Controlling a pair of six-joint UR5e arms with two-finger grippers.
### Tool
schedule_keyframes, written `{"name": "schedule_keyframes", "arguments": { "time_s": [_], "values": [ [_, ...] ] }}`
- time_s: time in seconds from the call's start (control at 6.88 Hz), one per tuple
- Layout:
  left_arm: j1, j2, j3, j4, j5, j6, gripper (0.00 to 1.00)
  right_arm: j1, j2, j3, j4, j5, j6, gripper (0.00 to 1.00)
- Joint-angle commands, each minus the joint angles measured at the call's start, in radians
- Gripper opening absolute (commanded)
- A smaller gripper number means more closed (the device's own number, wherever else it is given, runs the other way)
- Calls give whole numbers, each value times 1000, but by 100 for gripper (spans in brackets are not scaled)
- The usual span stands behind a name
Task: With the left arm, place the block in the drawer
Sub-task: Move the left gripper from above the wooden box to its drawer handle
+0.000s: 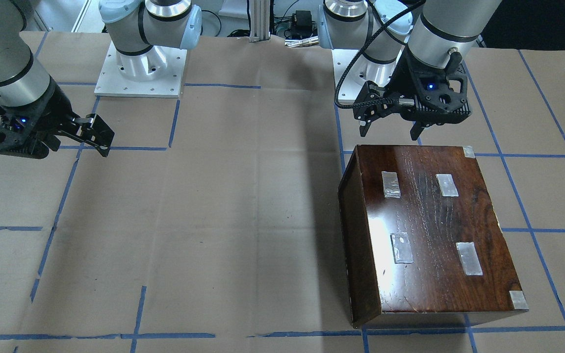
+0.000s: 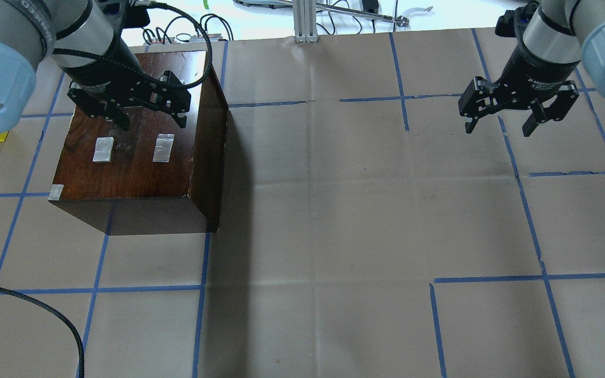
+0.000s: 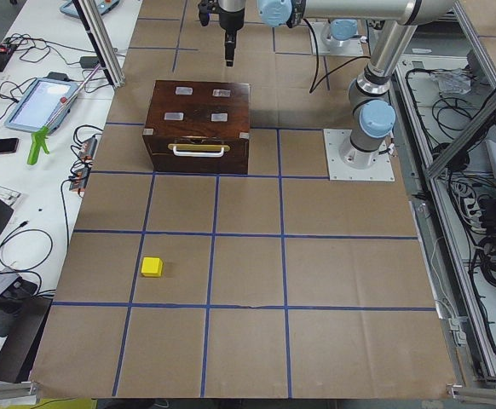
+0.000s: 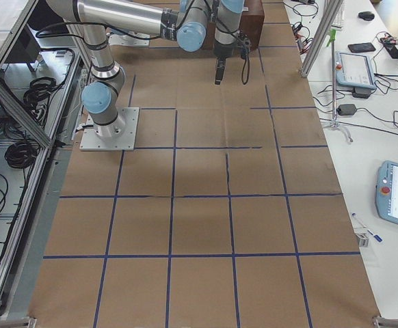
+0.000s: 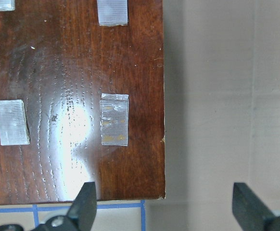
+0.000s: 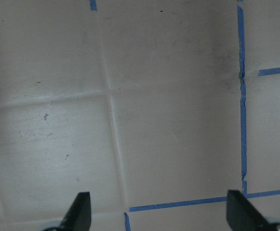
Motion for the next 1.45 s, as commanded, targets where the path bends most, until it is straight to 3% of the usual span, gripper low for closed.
{"name": "schedule_keyframes", "arguments": {
  "time_s": [0.0,0.87,1.31],
  "values": [
    [0,-2,0,0,0,0,98,0,0,0,0,0,-1,100],
    [14,-8,-2,3,44,2,98,0,0,0,0,0,-1,100],
    [150,-44,24,14,41,15,98,0,2,0,0,0,-1,100]
  ]
}}
